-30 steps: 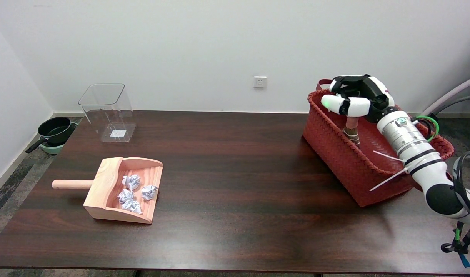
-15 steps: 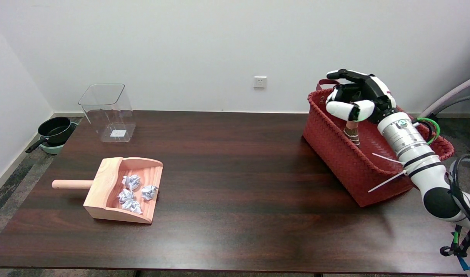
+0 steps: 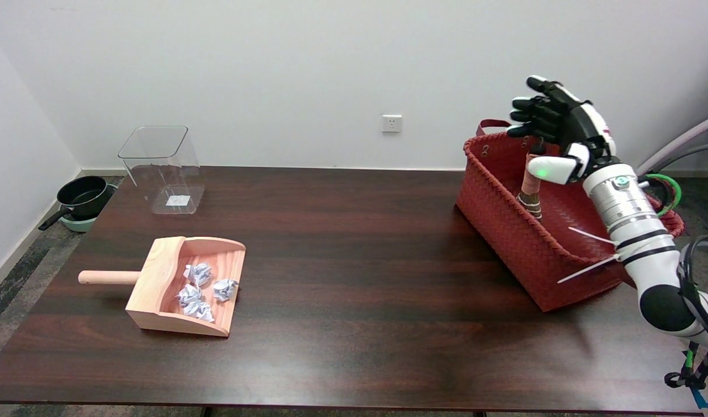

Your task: Place the broom in the basket.

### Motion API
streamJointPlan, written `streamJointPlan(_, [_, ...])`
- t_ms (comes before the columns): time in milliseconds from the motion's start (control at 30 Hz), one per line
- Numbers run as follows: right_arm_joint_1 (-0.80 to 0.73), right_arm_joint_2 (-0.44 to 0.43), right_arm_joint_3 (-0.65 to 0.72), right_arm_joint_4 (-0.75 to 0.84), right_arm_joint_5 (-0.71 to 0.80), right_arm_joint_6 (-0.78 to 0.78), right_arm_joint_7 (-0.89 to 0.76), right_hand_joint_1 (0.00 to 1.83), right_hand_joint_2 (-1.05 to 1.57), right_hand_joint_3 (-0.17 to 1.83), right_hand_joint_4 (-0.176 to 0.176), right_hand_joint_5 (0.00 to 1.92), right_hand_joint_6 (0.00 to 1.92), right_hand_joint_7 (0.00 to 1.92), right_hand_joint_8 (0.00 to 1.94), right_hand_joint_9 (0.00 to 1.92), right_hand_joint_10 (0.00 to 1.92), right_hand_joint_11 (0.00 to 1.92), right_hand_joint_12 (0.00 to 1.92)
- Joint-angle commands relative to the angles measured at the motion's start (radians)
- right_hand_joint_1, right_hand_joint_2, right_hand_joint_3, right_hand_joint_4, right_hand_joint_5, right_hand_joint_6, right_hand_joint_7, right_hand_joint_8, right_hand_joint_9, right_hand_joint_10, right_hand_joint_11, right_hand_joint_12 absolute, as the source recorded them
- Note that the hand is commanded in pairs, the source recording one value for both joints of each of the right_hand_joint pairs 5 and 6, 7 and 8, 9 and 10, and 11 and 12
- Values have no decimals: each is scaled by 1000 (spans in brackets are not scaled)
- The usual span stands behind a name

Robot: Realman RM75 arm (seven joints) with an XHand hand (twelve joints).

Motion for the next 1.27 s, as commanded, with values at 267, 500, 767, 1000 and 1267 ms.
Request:
streamJointPlan(267, [-200, -88, 240, -35, -34, -449, 0, 1228, -380, 924, 0, 239, 239, 744, 744, 665, 665, 826, 826])
streamJointPlan(500, [-254, -114, 255, -83, -132, -516, -1, 1170, 130, 855, 0, 1038, 1038, 1554, 1554, 1539, 1539, 1447, 1447])
streamJointPlan(767, [-301, -138, 261, -75, -359, -489, -1, 1190, 376, 792, 0, 1329, 1329, 1768, 1768, 1715, 1715, 1668, 1668])
streamJointPlan(1000, [-309, -144, 248, -16, -413, -520, 0, 1202, 238, 917, 0, 1084, 1084, 1539, 1539, 1559, 1559, 1572, 1572])
streamJointPlan(1267, [-357, -180, 287, 42, -544, -550, 0, 1246, -83, 1120, 0, 715, 715, 1264, 1264, 1309, 1309, 1418, 1418])
